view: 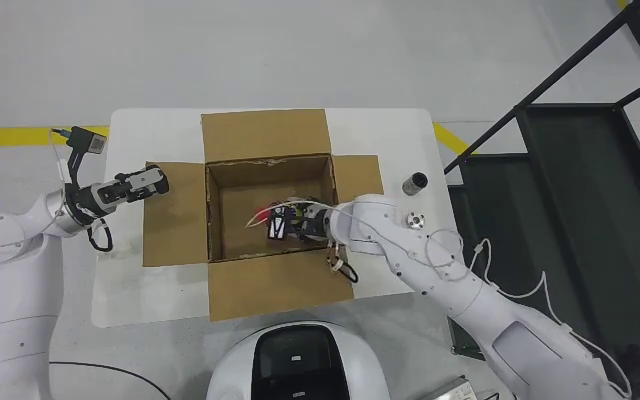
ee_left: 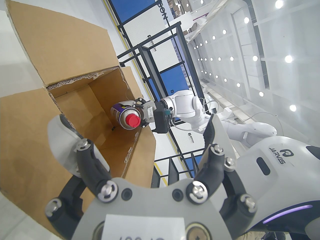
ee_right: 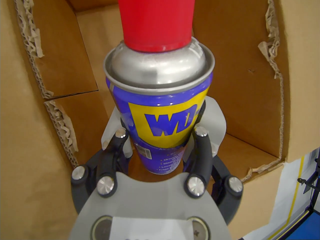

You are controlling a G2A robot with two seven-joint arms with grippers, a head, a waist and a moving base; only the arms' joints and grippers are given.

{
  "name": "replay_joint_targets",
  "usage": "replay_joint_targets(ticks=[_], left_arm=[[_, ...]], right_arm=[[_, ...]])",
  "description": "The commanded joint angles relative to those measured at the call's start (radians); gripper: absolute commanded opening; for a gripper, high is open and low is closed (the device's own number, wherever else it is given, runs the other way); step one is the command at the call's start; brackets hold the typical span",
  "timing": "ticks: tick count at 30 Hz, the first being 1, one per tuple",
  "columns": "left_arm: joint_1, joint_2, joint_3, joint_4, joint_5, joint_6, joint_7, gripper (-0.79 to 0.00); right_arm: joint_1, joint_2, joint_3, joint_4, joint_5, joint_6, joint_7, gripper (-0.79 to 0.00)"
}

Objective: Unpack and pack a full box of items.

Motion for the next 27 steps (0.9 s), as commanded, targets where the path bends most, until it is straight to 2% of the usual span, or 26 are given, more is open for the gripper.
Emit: replay_joint_targets(ticks=[1, 6, 11, 15, 19, 23, 27], left_arm=[[0.0, 0.0, 0.0, 0.0, 0.0, 0.0, 0.0, 0.0], [0.0, 0.0, 0.0, 0.0, 0.0, 0.0, 0.0, 0.0], [0.0, 0.0, 0.0, 0.0, 0.0, 0.0, 0.0, 0.0], [0.0, 0.0, 0.0, 0.0, 0.0, 0.0, 0.0, 0.0], [0.0, 0.0, 0.0, 0.0, 0.0, 0.0, 0.0, 0.0], [0.0, 0.0, 0.0, 0.0, 0.0, 0.0, 0.0, 0.0], [0.0, 0.0, 0.0, 0.0, 0.0, 0.0, 0.0, 0.0]], right_arm=[[0.006, -0.005, -0.007, 0.009, 0.008, -0.002, -0.001, 0.0], [-0.004, -0.006, 0.005, -0.003, 0.059, -0.041, -0.018, 0.0], [-0.058, 0.015, 0.091, -0.056, 0.192, -0.123, -0.1, 0.0], [-0.14, 0.048, 0.213, -0.129, 0.284, -0.217, -0.202, 0.0], [-0.245, 0.085, 0.368, -0.2, 0.302, -0.279, -0.311, 0.0], [-0.359, 0.114, 0.518, -0.241, 0.235, -0.274, -0.394, 0.0], [-0.468, 0.136, 0.656, -0.223, 0.166, -0.247, -0.466, 0.0]])
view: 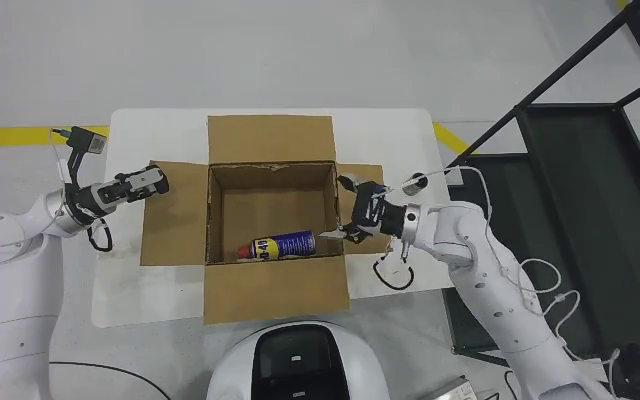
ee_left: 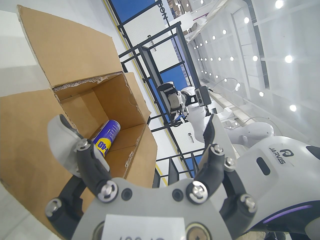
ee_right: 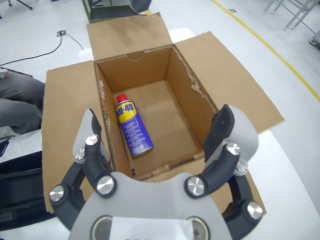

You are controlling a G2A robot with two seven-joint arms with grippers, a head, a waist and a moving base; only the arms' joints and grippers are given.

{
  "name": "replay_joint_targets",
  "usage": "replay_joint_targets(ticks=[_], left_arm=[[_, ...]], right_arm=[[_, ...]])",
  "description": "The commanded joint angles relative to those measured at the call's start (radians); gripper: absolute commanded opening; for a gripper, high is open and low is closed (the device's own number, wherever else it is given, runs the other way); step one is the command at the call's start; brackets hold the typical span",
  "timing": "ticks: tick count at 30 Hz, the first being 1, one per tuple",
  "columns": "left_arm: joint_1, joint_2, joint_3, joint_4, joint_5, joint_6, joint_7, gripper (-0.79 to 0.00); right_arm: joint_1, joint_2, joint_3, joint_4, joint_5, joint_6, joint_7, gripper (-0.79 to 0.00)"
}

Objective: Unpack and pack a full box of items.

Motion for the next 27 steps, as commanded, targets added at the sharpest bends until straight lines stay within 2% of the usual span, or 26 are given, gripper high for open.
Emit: replay_joint_targets(ticks=[1, 7, 14, 19, 27], left_arm=[[0.0, 0.0, 0.0, 0.0, 0.0, 0.0, 0.0, 0.0], [0.0, 0.0, 0.0, 0.0, 0.0, 0.0, 0.0, 0.0], [0.0, 0.0, 0.0, 0.0, 0.0, 0.0, 0.0, 0.0], [0.0, 0.0, 0.0, 0.0, 0.0, 0.0, 0.0, 0.0], [0.0, 0.0, 0.0, 0.0, 0.0, 0.0, 0.0, 0.0]], right_arm=[[-0.056, 0.01, 0.074, 0.014, -0.043, 0.029, -0.022, 0.0], [-0.186, 0.028, 0.217, 0.063, -0.081, 0.084, -0.082, 0.0], [-0.237, 0.038, 0.309, 0.174, -0.06, 0.107, -0.096, 0.0], [-0.222, 0.04, 0.315, 0.268, -0.052, 0.137, -0.047, 0.0], [-0.159, 0.034, 0.245, 0.39, -0.047, 0.179, 0.021, 0.0]])
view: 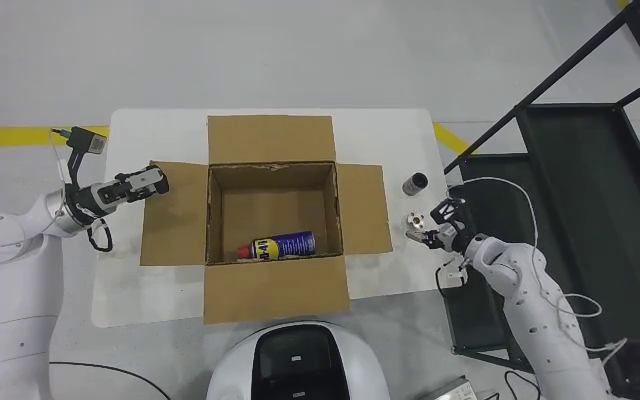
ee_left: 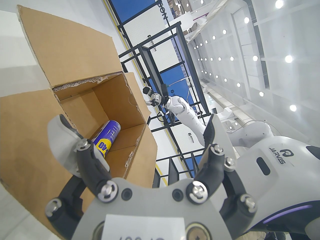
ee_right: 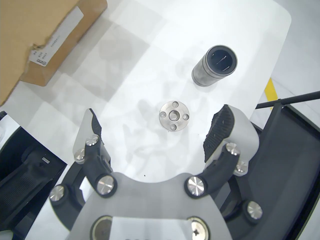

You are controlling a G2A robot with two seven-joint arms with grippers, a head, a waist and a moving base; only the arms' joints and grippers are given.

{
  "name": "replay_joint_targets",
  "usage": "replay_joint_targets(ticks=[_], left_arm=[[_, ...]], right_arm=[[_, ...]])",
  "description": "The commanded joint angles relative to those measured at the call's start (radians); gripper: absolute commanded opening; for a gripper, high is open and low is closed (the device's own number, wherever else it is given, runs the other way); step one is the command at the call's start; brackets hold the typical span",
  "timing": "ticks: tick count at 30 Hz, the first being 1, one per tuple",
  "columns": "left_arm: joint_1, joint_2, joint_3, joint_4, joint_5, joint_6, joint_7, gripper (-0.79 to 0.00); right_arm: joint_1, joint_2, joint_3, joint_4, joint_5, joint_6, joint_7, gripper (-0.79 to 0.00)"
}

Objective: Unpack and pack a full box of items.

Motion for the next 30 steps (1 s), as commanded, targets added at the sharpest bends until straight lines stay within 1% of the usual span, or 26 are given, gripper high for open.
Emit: replay_joint_targets(ticks=[1, 8, 16, 25, 30], left_arm=[[0.0, 0.0, 0.0, 0.0, 0.0, 0.0, 0.0, 0.0], [0.0, 0.0, 0.0, 0.0, 0.0, 0.0, 0.0, 0.0], [0.0, 0.0, 0.0, 0.0, 0.0, 0.0, 0.0, 0.0], [0.0, 0.0, 0.0, 0.0, 0.0, 0.0, 0.0, 0.0], [0.0, 0.0, 0.0, 0.0, 0.0, 0.0, 0.0, 0.0]], right_arm=[[0.018, -0.003, -0.02, 0.028, 0.007, 0.005, 0.013, 0.0], [0.085, -0.012, -0.077, 0.127, 0.023, 0.04, 0.041, 0.0], [0.168, -0.021, -0.124, 0.242, 0.048, 0.055, 0.041, 0.0], [0.239, -0.037, -0.182, 0.338, 0.079, 0.092, 0.046, 0.0], [0.262, -0.042, -0.202, 0.372, 0.072, 0.123, 0.051, 0.0]])
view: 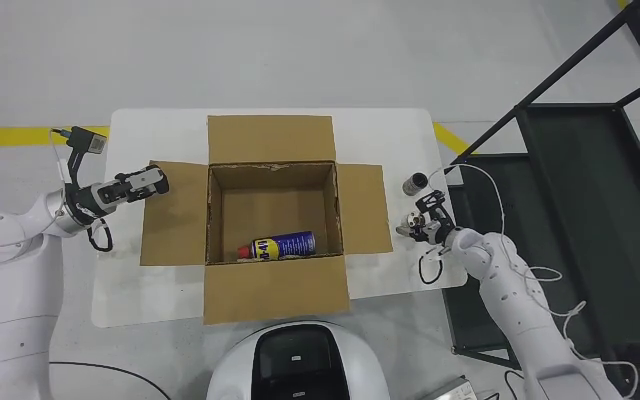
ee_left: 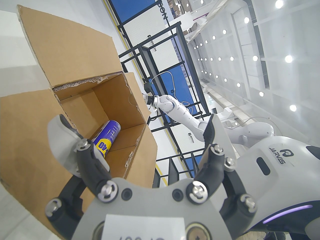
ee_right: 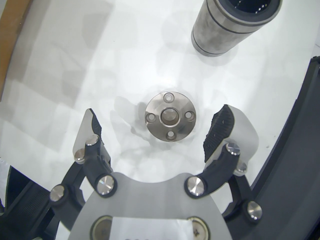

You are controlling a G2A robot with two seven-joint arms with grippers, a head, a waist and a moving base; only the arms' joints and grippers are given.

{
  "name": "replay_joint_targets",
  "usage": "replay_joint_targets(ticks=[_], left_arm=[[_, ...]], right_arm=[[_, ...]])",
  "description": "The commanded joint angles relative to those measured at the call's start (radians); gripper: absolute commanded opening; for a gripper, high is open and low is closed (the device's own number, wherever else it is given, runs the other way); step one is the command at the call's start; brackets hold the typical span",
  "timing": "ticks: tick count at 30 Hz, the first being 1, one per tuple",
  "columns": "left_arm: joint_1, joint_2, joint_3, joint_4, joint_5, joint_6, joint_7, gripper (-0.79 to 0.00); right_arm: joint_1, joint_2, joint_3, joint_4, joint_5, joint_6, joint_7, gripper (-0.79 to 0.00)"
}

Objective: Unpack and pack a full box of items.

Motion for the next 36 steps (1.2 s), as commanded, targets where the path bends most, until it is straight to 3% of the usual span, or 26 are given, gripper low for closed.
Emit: replay_joint_targets(ticks=[1, 2, 3, 4, 7, 17, 22, 27, 32, 36], left_arm=[[0.0, 0.0, 0.0, 0.0, 0.0, 0.0, 0.0, 0.0], [0.0, 0.0, 0.0, 0.0, 0.0, 0.0, 0.0, 0.0], [0.0, 0.0, 0.0, 0.0, 0.0, 0.0, 0.0, 0.0], [0.0, 0.0, 0.0, 0.0, 0.0, 0.0, 0.0, 0.0], [0.0, 0.0, 0.0, 0.0, 0.0, 0.0, 0.0, 0.0], [0.0, 0.0, 0.0, 0.0, 0.0, 0.0, 0.0, 0.0], [0.0, 0.0, 0.0, 0.0, 0.0, 0.0, 0.0, 0.0], [0.0, 0.0, 0.0, 0.0, 0.0, 0.0, 0.0, 0.0], [0.0, 0.0, 0.0, 0.0, 0.0, 0.0, 0.0, 0.0], [0.0, 0.0, 0.0, 0.0, 0.0, 0.0, 0.0, 0.0]], right_arm=[[0.005, -0.001, -0.004, 0.01, -0.006, 0.01, -0.002, 0.0], [0.007, -0.001, -0.006, 0.014, -0.008, 0.014, -0.003, 0.0], [0.009, -0.001, -0.007, 0.017, -0.009, 0.015, -0.004, -0.086], [0.01, -0.001, -0.009, 0.019, -0.012, 0.015, -0.004, -0.305], [0.012, -0.001, -0.016, 0.02, -0.024, 0.021, -0.01, -0.785], [0.009, -0.002, -0.025, 0.013, -0.032, 0.032, -0.038, -0.785], [-0.028, 0.009, 0.006, -0.061, -0.052, 0.045, -0.068, -0.785], [-0.151, 0.03, 0.094, -0.291, -0.065, 0.056, -0.094, -0.785], [-0.319, 0.047, 0.188, -0.624, -0.073, 0.058, -0.029, -0.785], [-0.385, 0.052, 0.211, -0.813, -0.092, 0.038, 0.025, -0.785]])
